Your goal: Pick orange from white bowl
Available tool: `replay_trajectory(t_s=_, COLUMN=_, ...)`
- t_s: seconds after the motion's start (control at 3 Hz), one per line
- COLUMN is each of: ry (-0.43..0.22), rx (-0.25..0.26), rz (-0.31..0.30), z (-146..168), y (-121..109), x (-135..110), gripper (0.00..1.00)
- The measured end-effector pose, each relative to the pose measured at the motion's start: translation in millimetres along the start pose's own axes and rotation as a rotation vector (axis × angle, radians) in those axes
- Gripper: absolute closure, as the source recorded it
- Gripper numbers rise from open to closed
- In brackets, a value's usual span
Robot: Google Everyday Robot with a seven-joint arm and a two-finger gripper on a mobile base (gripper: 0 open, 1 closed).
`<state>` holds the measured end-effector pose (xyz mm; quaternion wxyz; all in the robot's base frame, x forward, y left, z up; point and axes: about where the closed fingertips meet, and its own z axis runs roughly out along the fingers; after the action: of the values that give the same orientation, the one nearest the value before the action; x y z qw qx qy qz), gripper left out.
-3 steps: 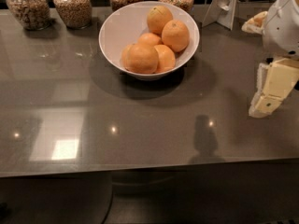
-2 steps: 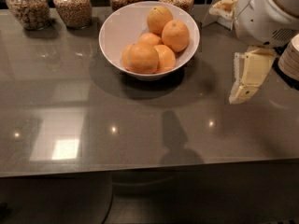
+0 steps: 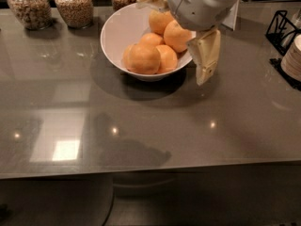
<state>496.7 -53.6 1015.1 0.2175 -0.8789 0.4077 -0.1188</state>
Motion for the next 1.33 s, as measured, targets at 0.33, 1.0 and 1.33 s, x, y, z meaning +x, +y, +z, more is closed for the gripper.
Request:
replay_trajectory(t_s=0.33, ry=0.001, rx=0.001, rz=-0.077, z=0, y=-5, x=-6, gripper=0.0)
replay_trajectory(t_s=1.0, ry=0.046, rx=0.025, rz=-0.184, z=2, y=-17, x=-8, gripper=0.0)
replay_trajectory(t_s=1.33, ry=0.107, rx=0.052, rz=-0.385, z=18, y=-41, x=-16, gripper=0.0)
